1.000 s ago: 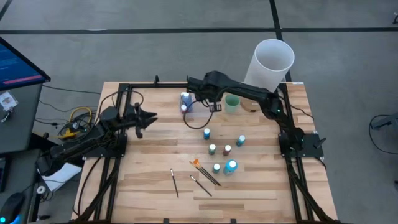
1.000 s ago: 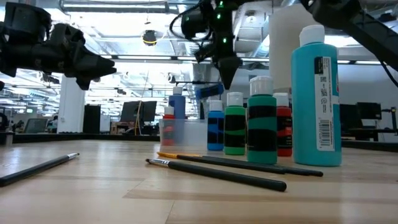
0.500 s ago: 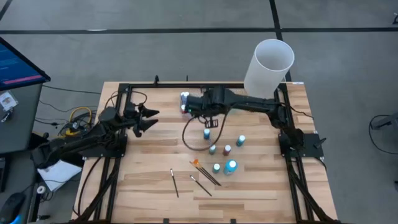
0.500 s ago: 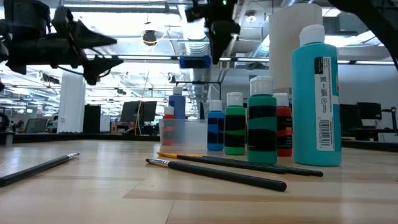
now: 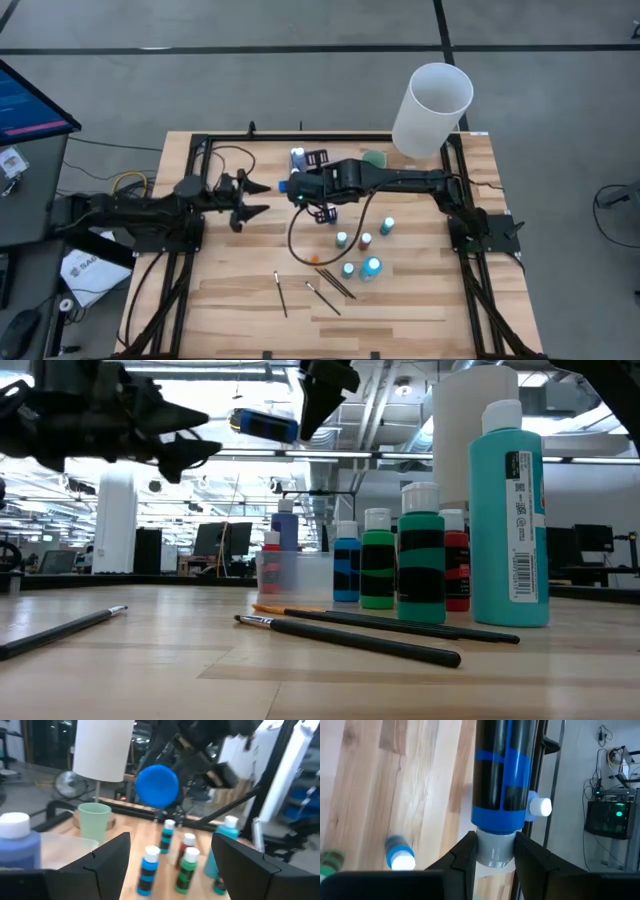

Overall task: Pick & Place Paint Supplies
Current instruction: Put the small bottom blue paint bottle into the transparent bin

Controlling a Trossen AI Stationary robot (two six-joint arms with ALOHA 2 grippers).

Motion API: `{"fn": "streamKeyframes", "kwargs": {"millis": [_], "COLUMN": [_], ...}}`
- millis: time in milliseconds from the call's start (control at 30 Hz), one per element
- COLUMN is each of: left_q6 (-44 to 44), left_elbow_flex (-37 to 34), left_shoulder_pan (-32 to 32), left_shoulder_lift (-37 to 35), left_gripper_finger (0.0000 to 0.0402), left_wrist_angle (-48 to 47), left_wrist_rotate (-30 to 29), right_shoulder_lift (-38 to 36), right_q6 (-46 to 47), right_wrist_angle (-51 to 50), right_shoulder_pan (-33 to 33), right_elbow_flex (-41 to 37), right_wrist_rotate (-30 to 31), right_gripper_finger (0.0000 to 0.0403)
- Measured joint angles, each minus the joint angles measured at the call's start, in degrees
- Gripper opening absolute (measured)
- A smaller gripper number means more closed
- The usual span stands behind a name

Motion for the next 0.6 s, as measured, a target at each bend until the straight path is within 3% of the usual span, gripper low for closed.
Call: {"fn": "streamKeyframes", "kwargs": {"millis": [300, 600], "left_q6": [6.61, 8.54], "left_elbow_flex": [7.4, 9.58], "left_shoulder_pan": [-1.49, -3.09], "left_shoulder_lift": [11.45, 14.26], "left_gripper_finger": [0.0266, 0.0266], "left_wrist_angle": [0.13, 3.37], "left_wrist_rotate": [-4.07, -4.15], "right_shoulder_lift": [0.0, 0.0], "right_q6": [0.54, 0.54], "right_wrist_angle": [0.69, 0.58], "right_shoulder_pan": [0.37, -0.3], "right_elbow_flex": [0.0, 0.0], "right_wrist_rotate": [-1.43, -2.68], "right_gripper_finger": [0.01, 0.01]}}
